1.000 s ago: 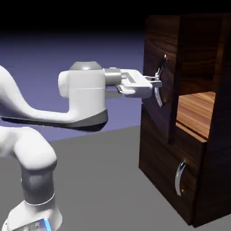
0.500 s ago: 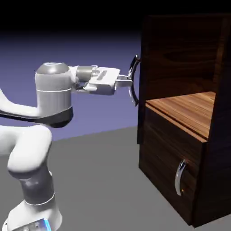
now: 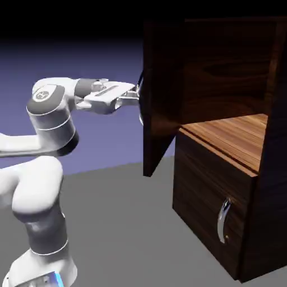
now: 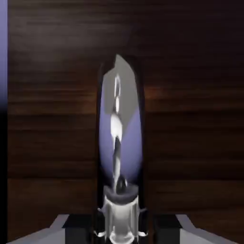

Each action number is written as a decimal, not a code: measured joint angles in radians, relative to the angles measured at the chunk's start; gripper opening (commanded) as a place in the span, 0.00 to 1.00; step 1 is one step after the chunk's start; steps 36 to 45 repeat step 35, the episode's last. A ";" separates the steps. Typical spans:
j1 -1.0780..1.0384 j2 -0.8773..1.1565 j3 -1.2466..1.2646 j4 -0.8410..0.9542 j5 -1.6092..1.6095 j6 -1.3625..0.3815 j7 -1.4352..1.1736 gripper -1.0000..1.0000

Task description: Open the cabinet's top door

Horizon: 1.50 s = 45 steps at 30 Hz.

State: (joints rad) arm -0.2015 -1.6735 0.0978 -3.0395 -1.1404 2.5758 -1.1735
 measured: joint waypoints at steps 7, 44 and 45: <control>0.103 -0.081 0.253 0.022 0.216 -0.266 -0.023 0.00; -0.436 -0.088 0.926 0.789 0.830 -1.178 -0.163 1.00; -0.436 -0.088 0.926 0.789 0.830 -1.178 -0.163 1.00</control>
